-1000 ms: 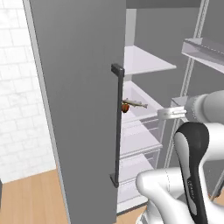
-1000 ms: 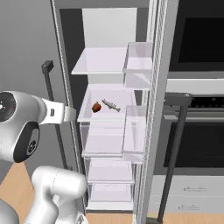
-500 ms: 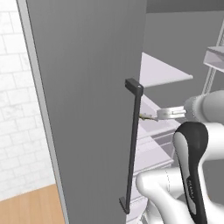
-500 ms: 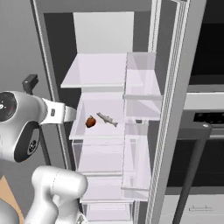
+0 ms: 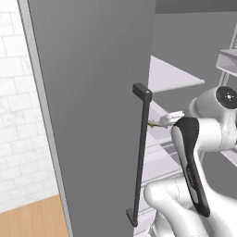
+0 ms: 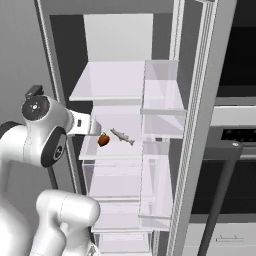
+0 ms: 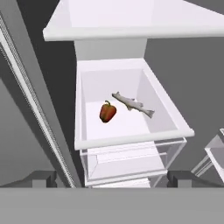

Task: Place one bell pepper and one fish in each tupperware on the nearby counter, to pack two identical lunches.

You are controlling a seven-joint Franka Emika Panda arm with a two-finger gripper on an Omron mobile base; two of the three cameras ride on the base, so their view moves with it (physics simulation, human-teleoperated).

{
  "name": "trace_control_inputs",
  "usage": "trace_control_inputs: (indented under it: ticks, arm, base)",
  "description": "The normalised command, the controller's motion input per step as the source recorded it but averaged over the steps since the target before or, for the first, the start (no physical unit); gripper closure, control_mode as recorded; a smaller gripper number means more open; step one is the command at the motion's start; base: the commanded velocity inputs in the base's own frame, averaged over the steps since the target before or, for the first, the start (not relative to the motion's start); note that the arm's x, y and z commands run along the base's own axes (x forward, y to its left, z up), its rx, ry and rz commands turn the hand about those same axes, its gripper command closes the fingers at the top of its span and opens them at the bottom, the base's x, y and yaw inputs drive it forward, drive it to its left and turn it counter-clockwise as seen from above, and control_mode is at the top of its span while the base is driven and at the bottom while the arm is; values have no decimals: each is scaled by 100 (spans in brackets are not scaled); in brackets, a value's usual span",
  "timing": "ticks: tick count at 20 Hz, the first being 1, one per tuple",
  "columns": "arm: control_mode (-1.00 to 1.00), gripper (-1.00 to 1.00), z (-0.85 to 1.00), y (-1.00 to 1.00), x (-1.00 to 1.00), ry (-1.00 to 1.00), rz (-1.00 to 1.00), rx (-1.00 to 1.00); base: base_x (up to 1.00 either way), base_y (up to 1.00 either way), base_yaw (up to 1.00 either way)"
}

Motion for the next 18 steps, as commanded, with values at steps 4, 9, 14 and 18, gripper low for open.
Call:
trace_control_inputs:
  ticks: [4, 9, 14, 18]
  arm:
    - [-100, -100, -57, -27, 47, 1, 6, -7]
    - [-100, -100, -36, -36, 39, 8, 16, 0]
    - [-100, -100, -35, -17, 44, 20, 17, 0]
    - [-100, -100, -23, -1, 43, 14, 12, -2]
  base:
    - [0, 0, 0]
    - [0, 0, 0]
    - [0, 0, 0]
    - [0, 0, 0]
